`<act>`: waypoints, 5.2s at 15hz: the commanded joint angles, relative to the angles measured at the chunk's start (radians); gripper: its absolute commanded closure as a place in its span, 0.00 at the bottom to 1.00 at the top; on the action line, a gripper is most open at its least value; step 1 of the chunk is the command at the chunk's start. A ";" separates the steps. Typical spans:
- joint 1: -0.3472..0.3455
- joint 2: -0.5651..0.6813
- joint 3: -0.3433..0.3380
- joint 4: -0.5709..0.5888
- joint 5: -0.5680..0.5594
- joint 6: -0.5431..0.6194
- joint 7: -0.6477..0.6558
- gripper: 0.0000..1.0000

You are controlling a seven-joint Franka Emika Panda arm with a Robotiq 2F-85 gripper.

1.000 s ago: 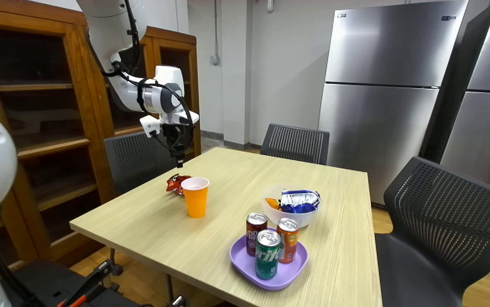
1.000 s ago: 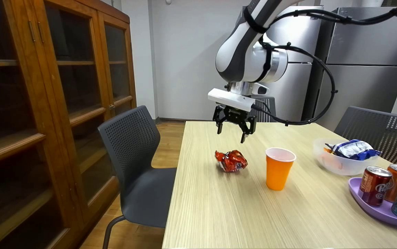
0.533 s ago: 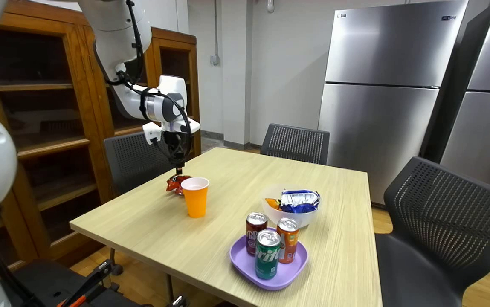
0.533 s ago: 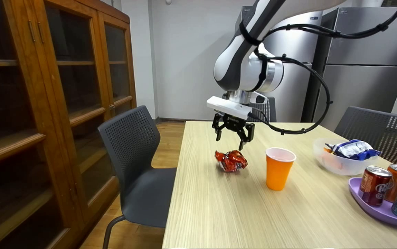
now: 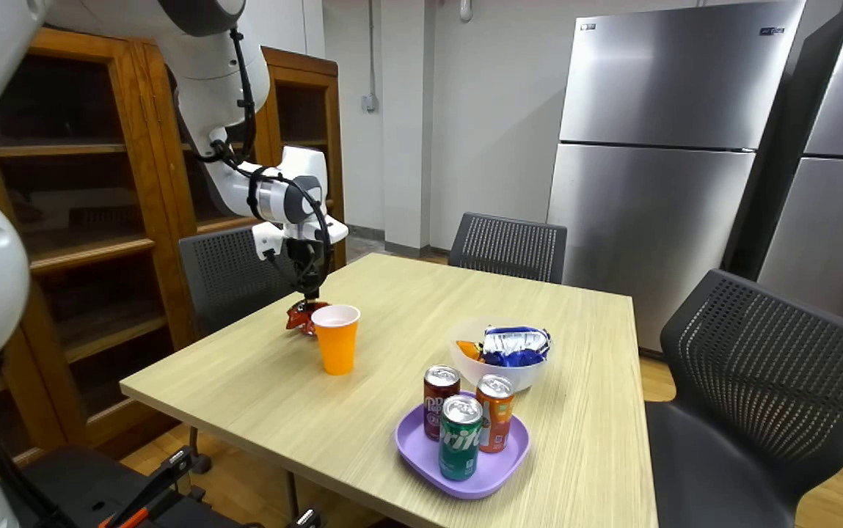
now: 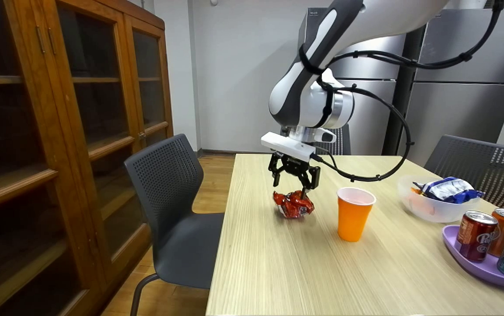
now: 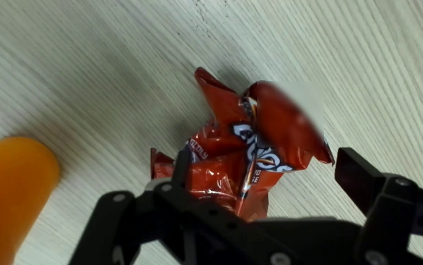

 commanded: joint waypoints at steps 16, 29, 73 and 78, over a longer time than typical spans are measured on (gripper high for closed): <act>-0.007 0.054 -0.017 0.100 0.016 -0.037 0.004 1.00; -0.013 -0.048 -0.028 0.057 0.002 0.004 -0.023 1.00; -0.337 -0.395 -0.229 -0.416 0.137 0.258 -0.256 1.00; -0.337 -0.384 -0.231 -0.413 0.140 0.254 -0.251 1.00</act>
